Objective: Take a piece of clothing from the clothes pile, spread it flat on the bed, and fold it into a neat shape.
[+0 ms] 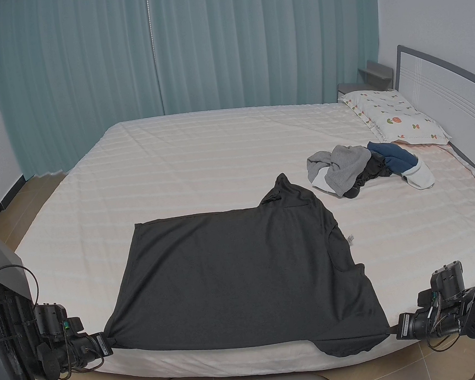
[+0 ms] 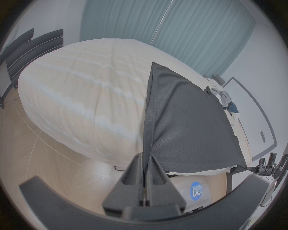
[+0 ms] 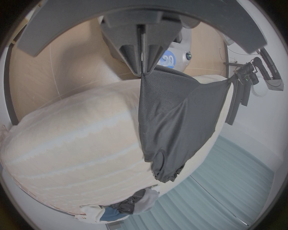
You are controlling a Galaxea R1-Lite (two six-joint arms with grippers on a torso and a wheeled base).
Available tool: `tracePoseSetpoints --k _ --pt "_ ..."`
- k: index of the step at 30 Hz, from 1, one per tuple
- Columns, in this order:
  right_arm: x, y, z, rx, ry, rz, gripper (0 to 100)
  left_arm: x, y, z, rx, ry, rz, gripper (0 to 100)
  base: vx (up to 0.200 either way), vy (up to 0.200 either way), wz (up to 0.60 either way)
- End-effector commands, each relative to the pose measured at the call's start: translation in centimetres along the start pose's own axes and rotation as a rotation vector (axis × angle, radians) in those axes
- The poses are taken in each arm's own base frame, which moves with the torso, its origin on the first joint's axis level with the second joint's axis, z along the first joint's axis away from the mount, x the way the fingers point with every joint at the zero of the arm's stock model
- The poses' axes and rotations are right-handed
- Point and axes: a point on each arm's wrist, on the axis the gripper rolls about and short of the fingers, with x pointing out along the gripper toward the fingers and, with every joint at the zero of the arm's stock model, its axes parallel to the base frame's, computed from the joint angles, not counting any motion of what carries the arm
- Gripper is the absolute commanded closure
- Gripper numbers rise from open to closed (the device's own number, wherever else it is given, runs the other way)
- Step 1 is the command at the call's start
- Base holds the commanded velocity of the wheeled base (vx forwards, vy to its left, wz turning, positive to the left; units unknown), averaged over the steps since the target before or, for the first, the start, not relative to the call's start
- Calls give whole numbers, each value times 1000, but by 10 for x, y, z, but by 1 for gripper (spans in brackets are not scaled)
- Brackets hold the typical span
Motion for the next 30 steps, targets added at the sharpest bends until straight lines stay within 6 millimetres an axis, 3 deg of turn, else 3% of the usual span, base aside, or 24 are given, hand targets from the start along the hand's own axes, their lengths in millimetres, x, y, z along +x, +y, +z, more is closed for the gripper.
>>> tracePoseSetpoints --k 1,8,21,30 --pt "-6 -2 -5 -8 12 -38 100 -8 -1 -4 13 35 18 100 0 0 0" --pt "-9 -3 -6 -18 1 -96 100 -20 -4 -9 65 119 31 100 0 0 0" --pt "-39 -2 -14 -53 48 -124 100 -36 -8 -18 123 232 39 100 0 0 0" --pt "-49 -2 -18 -63 67 -132 100 -39 -6 -24 157 291 93 100 0 0 0"
